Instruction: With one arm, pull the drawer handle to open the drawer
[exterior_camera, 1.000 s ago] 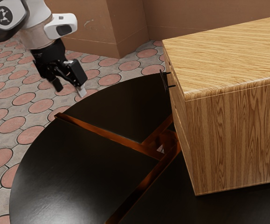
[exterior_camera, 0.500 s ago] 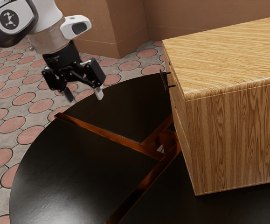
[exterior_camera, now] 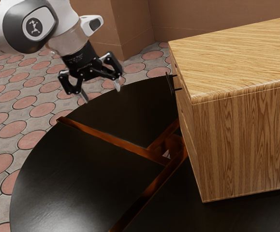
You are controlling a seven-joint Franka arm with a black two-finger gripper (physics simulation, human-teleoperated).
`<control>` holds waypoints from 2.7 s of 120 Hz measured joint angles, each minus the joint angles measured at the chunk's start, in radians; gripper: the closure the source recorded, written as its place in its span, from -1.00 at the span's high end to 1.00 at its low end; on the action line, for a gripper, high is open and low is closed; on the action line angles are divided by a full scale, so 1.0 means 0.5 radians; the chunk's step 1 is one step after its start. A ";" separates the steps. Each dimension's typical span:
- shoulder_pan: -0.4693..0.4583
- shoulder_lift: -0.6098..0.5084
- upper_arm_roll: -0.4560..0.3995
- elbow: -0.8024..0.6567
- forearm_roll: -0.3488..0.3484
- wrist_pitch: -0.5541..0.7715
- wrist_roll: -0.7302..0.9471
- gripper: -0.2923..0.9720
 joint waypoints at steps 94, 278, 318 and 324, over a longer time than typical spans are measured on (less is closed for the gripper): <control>-0.114 0.177 -0.144 0.173 -0.177 0.298 -0.355 0.54; -0.155 0.180 -0.156 -0.047 -0.406 0.514 -0.474 0.54; -0.141 0.177 -0.151 -0.059 -0.405 0.520 -0.478 0.54; -0.141 0.174 -0.147 -0.066 -0.405 0.520 -0.478 0.54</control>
